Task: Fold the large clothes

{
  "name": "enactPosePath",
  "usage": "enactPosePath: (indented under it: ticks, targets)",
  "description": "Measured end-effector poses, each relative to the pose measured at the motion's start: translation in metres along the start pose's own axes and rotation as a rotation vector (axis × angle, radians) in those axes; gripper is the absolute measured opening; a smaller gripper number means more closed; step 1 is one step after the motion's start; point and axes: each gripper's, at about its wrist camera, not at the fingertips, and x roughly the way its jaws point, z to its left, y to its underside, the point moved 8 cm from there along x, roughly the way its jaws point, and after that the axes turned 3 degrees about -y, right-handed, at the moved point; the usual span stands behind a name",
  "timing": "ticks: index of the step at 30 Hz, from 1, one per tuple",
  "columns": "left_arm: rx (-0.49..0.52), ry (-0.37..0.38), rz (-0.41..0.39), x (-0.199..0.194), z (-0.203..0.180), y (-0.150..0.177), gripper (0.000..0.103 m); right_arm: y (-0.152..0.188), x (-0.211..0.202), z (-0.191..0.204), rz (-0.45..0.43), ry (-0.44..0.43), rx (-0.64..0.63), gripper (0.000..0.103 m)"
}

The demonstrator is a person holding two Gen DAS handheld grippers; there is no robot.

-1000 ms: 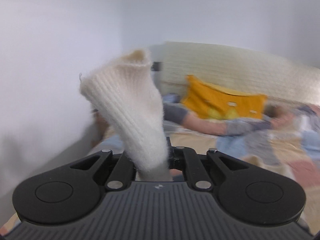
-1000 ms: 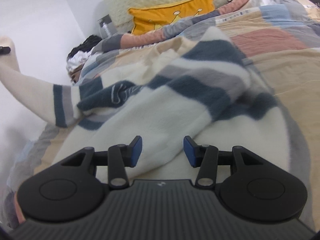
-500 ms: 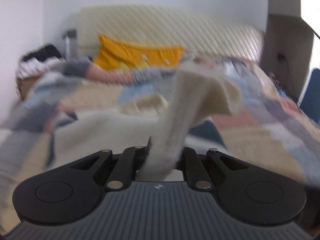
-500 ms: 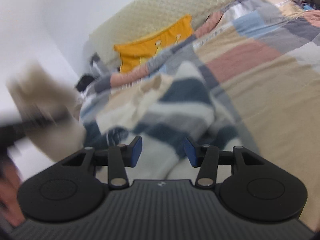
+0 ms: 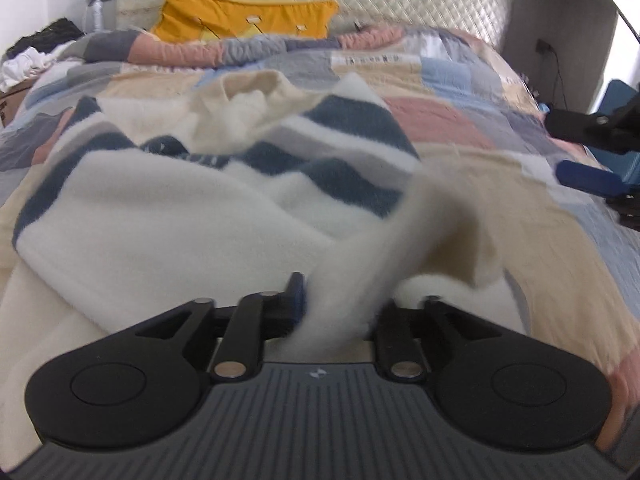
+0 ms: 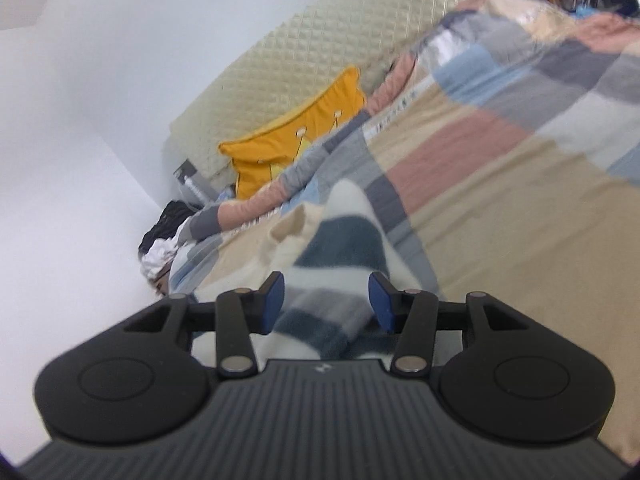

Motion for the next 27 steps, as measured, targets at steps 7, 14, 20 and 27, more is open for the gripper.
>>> enactPosePath:
  ticks: [7, 14, 20, 27]
  targets:
    - [-0.096, 0.095, 0.028, -0.049, 0.004, 0.001, 0.051, 0.008, 0.007, -0.007, 0.015, 0.029, 0.034, 0.050]
    - [-0.192, 0.113, 0.005, -0.081, 0.021, 0.001, 0.055, 0.025, 0.016, 0.009, 0.082, -0.003, 0.000, 0.051]
    - [-0.274, 0.158, -0.048, -0.095, 0.049, -0.012, 0.058, 0.058, 0.037, 0.025, 0.207, -0.063, 0.021, 0.051]
    - [-0.309, 0.046, -0.018, -0.053, 0.104, -0.018, 0.058, 0.093, 0.059, 0.034, 0.338, -0.068, 0.036, 0.051]
